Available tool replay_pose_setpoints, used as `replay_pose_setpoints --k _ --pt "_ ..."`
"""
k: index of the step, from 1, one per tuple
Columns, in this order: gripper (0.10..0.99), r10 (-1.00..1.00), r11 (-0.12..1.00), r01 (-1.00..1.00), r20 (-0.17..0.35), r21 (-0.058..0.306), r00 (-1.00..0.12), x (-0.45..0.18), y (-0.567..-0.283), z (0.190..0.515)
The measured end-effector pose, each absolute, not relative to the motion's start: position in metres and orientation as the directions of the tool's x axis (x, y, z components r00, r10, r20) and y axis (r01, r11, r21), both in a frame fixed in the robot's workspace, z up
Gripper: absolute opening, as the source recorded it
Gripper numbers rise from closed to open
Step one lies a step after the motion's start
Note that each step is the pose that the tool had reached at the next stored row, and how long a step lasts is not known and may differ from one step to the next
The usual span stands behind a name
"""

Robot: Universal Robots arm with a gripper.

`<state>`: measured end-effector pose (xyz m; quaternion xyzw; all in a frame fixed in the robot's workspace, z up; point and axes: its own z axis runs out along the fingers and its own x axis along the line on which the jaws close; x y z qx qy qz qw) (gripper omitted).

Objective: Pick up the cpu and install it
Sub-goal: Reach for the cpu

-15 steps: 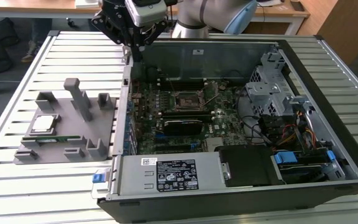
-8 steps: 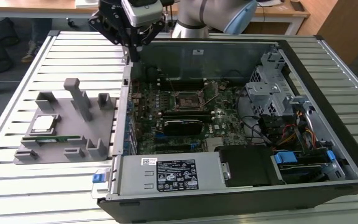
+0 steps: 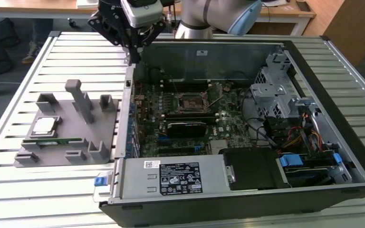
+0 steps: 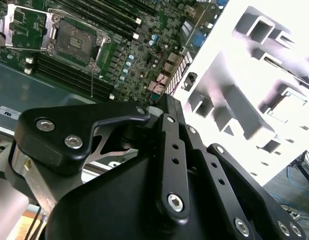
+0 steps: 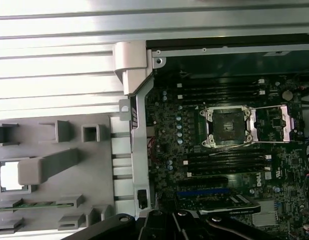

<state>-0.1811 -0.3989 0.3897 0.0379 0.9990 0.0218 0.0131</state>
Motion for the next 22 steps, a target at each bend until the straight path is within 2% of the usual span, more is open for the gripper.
replay_pose_setpoints --k 22 --pt "0.11 0.076 0.996 0.075 -0.024 0.045 -0.997 -0.1914 -0.3989 0.3884"
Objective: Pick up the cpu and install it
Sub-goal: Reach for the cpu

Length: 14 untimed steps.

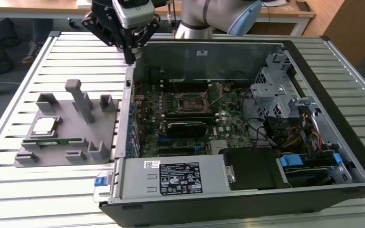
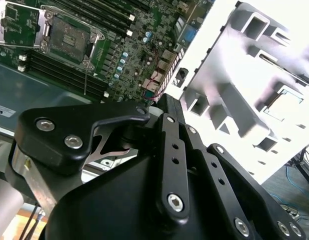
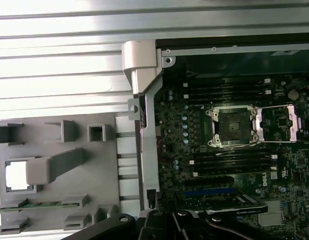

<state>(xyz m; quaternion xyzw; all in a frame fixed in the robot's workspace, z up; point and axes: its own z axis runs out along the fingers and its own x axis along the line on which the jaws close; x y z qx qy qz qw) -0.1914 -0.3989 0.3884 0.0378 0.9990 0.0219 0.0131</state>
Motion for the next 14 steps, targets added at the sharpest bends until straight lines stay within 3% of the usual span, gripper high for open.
replay_pose_setpoints --k 14 --pt "0.11 0.076 0.996 0.075 -0.024 0.045 -0.997 -0.1978 -0.3989 0.3876"
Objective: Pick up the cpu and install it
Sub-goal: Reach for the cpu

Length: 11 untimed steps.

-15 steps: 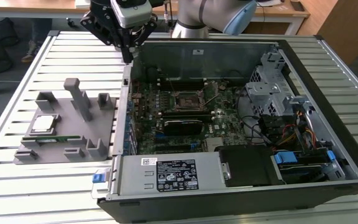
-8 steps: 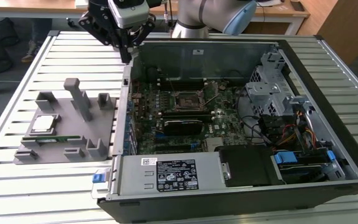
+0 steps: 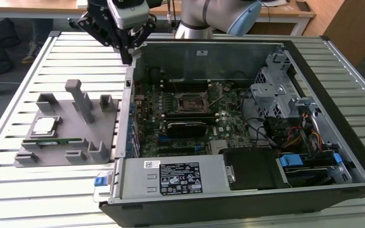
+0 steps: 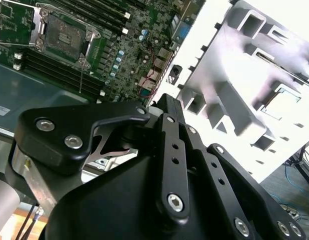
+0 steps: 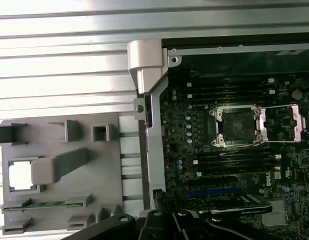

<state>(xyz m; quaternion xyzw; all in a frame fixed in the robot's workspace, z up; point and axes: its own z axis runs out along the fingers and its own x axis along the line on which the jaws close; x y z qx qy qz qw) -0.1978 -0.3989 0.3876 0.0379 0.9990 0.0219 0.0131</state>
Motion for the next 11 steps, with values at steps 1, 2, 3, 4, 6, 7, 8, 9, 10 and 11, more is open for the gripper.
replay_pose_setpoints --k 1,2,3,4,6,7,8,9,10,11 --pt "0.11 0.076 0.996 0.075 -0.024 0.045 -0.997 -0.1982 -0.3989 0.3876" --pt "0.11 0.076 0.996 0.075 -0.024 0.045 -0.997 -0.1988 -0.3989 0.3875" --pt "0.11 0.076 0.996 0.075 -0.024 0.045 -0.997 -0.1993 -0.399 0.3875" --pt "0.11 0.076 0.996 0.075 -0.024 0.045 -0.997 -0.1999 -0.3989 0.3874" --pt "0.11 0.076 0.996 0.075 -0.024 0.045 -0.997 -0.2015 -0.3989 0.3874" --pt "0.11 0.076 0.996 0.075 -0.024 0.045 -0.997 -0.2024 -0.3989 0.3873" --pt "0.11 0.076 0.996 0.075 -0.024 0.045 -0.997 -0.2034 -0.3989 0.3872" --pt "0.11 0.076 0.996 0.075 -0.024 0.045 -0.997 -0.2043 -0.3989 0.3872" --pt "0.11 0.076 0.996 0.075 -0.024 0.045 -0.997 -0.2052 -0.3989 0.3872" --pt "0.11 0.076 0.996 0.075 -0.024 0.045 -0.997 -0.206 -0.3989 0.3872"
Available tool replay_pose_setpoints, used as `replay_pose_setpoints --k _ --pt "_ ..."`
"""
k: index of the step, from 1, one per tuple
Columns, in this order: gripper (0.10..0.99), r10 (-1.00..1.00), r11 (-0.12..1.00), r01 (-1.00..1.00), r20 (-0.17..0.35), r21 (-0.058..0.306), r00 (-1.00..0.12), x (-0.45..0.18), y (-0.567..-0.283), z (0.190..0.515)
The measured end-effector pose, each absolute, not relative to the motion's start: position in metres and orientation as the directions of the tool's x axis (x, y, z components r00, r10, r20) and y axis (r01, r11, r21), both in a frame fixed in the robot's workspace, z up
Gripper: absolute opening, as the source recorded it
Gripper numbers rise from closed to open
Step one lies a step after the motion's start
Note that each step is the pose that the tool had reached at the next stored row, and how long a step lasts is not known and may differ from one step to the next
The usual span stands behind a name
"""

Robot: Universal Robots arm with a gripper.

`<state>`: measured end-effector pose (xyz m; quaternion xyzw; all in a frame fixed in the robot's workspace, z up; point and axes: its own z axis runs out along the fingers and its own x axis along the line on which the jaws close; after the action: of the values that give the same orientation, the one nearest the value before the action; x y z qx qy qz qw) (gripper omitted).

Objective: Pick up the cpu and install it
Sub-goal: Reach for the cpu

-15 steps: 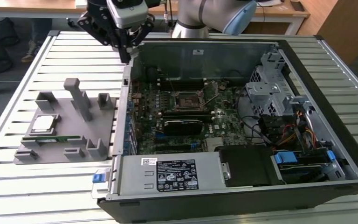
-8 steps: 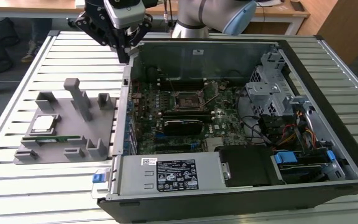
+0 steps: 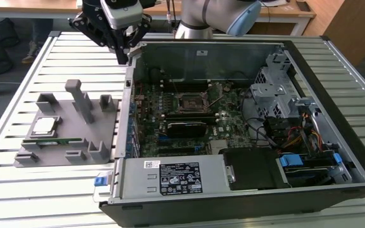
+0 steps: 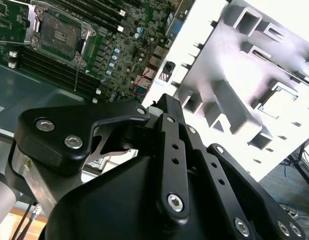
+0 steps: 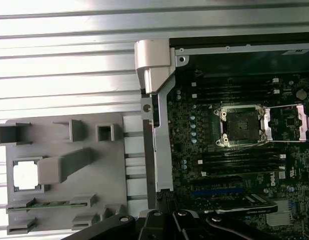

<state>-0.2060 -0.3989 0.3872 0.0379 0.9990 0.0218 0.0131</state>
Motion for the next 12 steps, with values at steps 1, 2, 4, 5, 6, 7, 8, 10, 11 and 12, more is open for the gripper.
replay_pose_setpoints --k 1,2,4,5,6,7,8,10,11,12 --pt "0.11 0.076 0.996 0.075 -0.024 0.045 -0.997 -0.2069 -0.3989 0.3871" --pt "0.11 0.076 0.996 0.075 -0.024 0.045 -0.997 -0.2078 -0.3989 0.387" --pt "0.11 0.076 0.996 0.075 -0.024 0.045 -0.997 -0.2097 -0.3989 0.387" --pt "0.11 0.076 0.996 0.075 -0.024 0.045 -0.997 -0.2105 -0.3989 0.3869" --pt "0.11 0.076 0.996 0.075 -0.024 0.045 -0.997 -0.2113 -0.3989 0.3869" --pt "0.11 0.076 0.996 0.075 -0.024 0.045 -0.997 -0.2121 -0.3989 0.3868" --pt "0.11 0.076 0.996 0.075 -0.024 0.045 -0.997 -0.213 -0.399 0.3868" --pt "0.11 0.076 0.996 0.075 -0.024 0.045 -0.997 -0.2148 -0.3989 0.3867" --pt "0.11 0.076 0.996 0.075 -0.024 0.045 -0.997 -0.2157 -0.399 0.3867" --pt "0.11 0.076 0.996 0.075 -0.024 0.045 -0.997 -0.2167 -0.3989 0.3867"
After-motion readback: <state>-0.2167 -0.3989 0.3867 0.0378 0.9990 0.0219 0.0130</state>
